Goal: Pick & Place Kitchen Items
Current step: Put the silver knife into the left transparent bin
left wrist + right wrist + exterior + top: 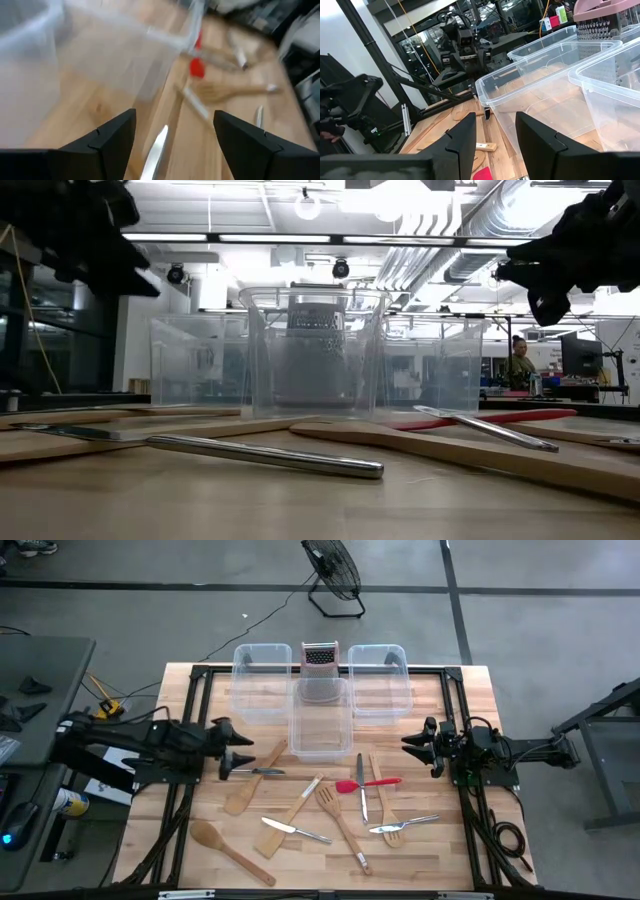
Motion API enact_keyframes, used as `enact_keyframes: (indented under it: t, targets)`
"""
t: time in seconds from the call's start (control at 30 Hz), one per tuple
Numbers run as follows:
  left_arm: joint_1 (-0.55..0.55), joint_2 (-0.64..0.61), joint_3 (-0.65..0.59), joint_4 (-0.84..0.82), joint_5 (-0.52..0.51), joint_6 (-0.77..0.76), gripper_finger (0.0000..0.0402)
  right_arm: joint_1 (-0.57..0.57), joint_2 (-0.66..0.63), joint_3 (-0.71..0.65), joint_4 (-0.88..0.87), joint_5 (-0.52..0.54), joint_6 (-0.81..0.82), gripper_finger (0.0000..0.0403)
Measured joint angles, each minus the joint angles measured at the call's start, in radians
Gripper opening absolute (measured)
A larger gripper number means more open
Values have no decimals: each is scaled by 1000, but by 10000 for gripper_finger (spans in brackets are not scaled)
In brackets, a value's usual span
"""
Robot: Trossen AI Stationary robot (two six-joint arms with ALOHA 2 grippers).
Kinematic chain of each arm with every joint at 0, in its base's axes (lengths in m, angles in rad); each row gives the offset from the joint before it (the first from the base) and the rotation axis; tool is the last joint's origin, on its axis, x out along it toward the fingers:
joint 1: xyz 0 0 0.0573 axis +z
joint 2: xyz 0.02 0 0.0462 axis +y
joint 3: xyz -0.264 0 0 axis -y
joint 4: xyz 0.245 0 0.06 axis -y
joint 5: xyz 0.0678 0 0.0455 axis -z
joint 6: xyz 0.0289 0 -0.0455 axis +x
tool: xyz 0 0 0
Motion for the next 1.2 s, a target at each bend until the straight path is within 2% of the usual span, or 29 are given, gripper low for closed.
enact_keyframes:
  t: [0.2,0.4,0.6,0.77,1.2]
  targets:
    - [0,204,125,-194,48,-117,264,0,0,0,0,0,0,130]
    - [0,386,216,-380,110,-56,264,0,0,0,1,0,0,130]
    - [0,522,224,-391,166,31,264,0,0,0,1,0,0,130]
    - [0,606,224,-394,145,157,264,0,0,0,1,0,0,130]
    - [0,778,223,-363,143,165,264,0,0,0,1,0,0,130]
